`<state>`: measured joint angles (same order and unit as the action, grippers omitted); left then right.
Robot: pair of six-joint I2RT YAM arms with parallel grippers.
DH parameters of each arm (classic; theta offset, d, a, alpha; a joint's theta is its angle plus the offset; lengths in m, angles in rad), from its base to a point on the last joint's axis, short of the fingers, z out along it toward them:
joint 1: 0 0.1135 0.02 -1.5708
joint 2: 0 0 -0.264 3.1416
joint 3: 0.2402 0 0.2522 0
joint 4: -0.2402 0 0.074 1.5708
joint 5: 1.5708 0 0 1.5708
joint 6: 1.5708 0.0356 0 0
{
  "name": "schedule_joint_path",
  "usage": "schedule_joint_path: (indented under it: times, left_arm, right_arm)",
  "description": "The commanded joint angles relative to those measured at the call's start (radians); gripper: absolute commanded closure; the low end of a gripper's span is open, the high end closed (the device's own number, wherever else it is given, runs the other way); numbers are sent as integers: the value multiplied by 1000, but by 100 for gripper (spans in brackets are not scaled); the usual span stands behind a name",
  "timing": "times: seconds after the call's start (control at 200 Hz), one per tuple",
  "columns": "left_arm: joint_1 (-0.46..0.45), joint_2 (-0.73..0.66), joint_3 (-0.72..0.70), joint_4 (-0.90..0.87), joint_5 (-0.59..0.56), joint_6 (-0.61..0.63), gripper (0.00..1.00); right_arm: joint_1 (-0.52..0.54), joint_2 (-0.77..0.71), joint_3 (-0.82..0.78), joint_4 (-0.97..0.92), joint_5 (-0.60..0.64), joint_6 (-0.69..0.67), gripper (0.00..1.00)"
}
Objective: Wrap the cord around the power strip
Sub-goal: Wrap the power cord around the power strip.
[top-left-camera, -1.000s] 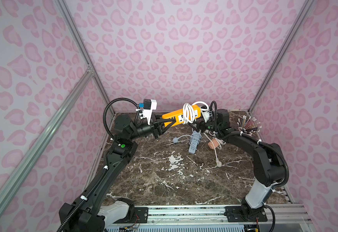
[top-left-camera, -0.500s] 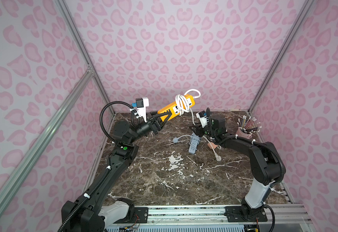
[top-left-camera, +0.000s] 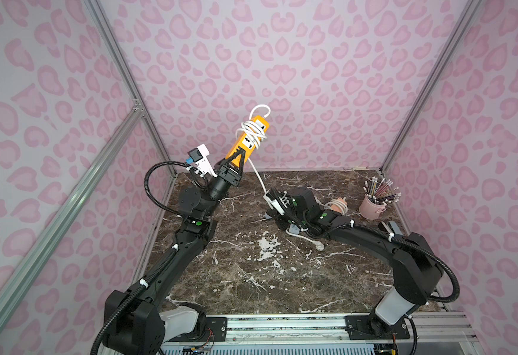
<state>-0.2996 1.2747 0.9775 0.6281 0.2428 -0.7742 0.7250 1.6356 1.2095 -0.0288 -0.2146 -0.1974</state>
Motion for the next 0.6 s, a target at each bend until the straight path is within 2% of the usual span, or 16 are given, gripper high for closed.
schedule_joint_path:
  times: [0.0, 0.04, 0.135, 0.315, 0.4, 0.595]
  left_arm:
    - [17, 9, 49, -306, -178, 418, 97]
    - [34, 13, 49, -370, -209, 492, 97]
    - [79, 24, 47, -486, -199, 598, 97]
    - [49, 109, 102, -754, -258, 817, 97]
    - [40, 150, 156, -900, -146, 858, 97]
    - [-32, 169, 251, -1210, 140, 914, 97]
  right_arm:
    - [23, -52, 32, -111, 116, -74, 100]
    - [32, -68, 45, -139, 140, -93, 100]
    - [41, -109, 64, -174, 186, -147, 100]
    - [44, -179, 102, -77, 218, -239, 100]
    - [20, -167, 142, -19, 211, -295, 100]
    - [-106, -17, 408, -54, 117, -330, 100]
